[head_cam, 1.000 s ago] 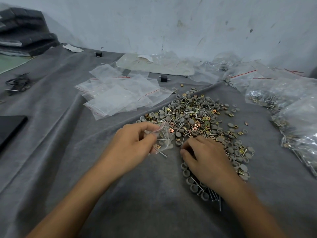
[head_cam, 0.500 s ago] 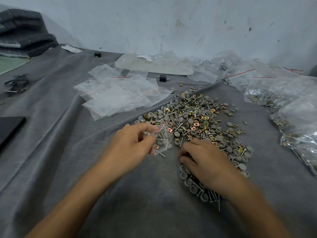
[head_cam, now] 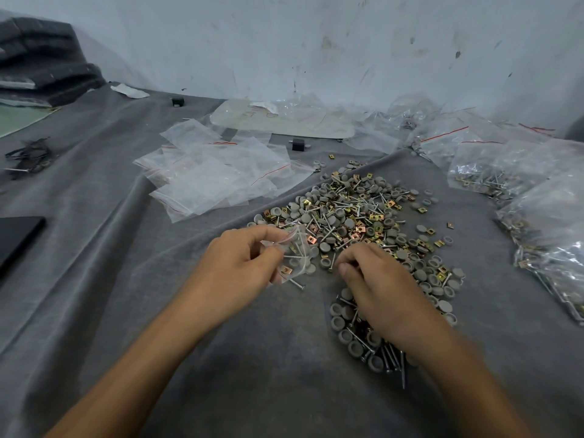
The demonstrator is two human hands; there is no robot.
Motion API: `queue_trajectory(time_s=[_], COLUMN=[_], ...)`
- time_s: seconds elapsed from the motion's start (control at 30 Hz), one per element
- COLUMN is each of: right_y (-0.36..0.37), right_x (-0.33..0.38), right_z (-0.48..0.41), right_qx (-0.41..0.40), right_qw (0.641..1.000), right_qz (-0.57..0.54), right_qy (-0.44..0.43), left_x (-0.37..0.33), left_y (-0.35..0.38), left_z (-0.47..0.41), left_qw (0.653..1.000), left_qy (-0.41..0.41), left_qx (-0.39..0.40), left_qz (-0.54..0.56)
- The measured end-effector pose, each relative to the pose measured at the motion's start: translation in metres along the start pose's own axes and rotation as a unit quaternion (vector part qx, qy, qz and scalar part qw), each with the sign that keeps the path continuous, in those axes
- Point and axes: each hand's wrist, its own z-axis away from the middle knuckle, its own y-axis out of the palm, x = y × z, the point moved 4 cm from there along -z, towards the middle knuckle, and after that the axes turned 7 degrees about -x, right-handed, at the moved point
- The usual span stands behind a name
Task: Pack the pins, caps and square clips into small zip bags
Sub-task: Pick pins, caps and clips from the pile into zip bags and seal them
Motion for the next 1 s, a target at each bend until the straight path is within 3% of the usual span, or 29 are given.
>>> queue_trajectory(time_s=[0.13,0.3,0.47,0.57,0.63,0.9,1.0], right_y=[-0.006,-0.003,0.0,0.0,0.003,0.008,0.009], right_x=[0.003,0.004,0.007,0.01,0.013,0.018,0.018], right_z=[0.0,0.001,0.001,0.001,0.002,0.005,0.005], right_qx=[-0.058,-0.007,-0.001,0.015,0.027,0.007,-0.002], right_qw=[0.987,0.949,0.835,0.798,0.805,0.887,0.899], right_qz=[-0.146,-0.304,-0.533,-0.587,-0.579,-0.449,-0.426], right_qy=[0.02,0.081,0.139,0.133,0.131,0.103,0.096], left_x=[0.002,0.004,0.002,0.001,0.0,0.001,-0.001], left_y=[0.0,0.003,0.007,0.011,0.014,0.013,0.014], left_z=[0.0,0.0,0.002,0.004,0.004,0.005,0.005], left_qw=[1.0,1.0,1.0,1.0,0.999,0.999,0.999], left_qy=[0.0,0.003,0.009,0.01,0.012,0.018,0.015], left_qx=[0.001,0.0,0.001,0.005,0.004,0.015,0.015], left_qz=[-0.001,-0.009,-0.016,-0.022,-0.033,-0.041,-0.04])
